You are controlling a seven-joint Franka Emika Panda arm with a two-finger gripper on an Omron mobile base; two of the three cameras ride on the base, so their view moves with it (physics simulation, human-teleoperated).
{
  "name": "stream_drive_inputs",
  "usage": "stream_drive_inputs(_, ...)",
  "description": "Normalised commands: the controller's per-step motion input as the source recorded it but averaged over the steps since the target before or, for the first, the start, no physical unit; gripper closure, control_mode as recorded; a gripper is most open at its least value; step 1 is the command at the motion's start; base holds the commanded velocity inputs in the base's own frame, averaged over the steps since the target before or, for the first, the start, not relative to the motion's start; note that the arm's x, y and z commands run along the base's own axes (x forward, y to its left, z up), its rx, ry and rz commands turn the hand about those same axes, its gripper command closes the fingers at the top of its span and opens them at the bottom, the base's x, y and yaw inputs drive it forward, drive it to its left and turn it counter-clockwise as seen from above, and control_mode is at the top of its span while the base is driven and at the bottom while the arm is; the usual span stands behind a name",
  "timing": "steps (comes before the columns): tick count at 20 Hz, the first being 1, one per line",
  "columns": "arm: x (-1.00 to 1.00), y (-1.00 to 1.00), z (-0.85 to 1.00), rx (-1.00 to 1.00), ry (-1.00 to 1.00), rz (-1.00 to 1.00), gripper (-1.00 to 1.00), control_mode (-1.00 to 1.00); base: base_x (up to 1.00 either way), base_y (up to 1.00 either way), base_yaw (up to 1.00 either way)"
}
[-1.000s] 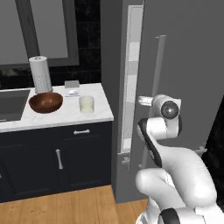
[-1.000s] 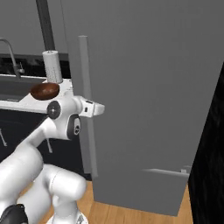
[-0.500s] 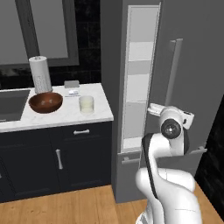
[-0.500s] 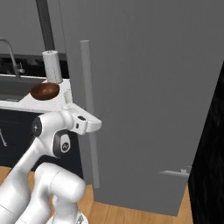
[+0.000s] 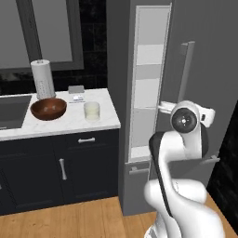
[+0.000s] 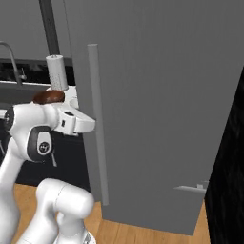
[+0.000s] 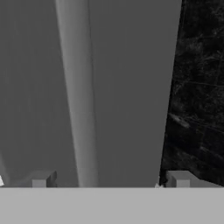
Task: Grab a lemon wedge from the fridge and one ice cube from the ice bowl, and put them in the glass of lemonade.
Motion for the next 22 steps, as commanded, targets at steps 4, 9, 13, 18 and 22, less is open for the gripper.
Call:
stream_drive_inputs(4,-0.49,0.37,0.12,0.01,-0.12,0.02,-1.00,-1.00,0.00,0.00,0.00)
stream_drive_inputs(9,-0.18,1.00,0.10,0.02,0.00,-0.13,-1.00,-1.00,0.00,0.00,0.00)
stream_drive_inputs(13,0.18,1.00,0.00,0.01,0.00,-0.46,-1.00,-1.00,0.00,0.00,0.00)
stream_drive_inputs(18,0.82,0.61,0.00,-0.04,0.00,-0.57,-1.00,-1.00,0.00,0.00,0.00)
stream_drive_inputs(22,1.00,-0.24,0.00,0.00,0.02,-0.45,-1.00,-1.00,0.00,0.00,0.00)
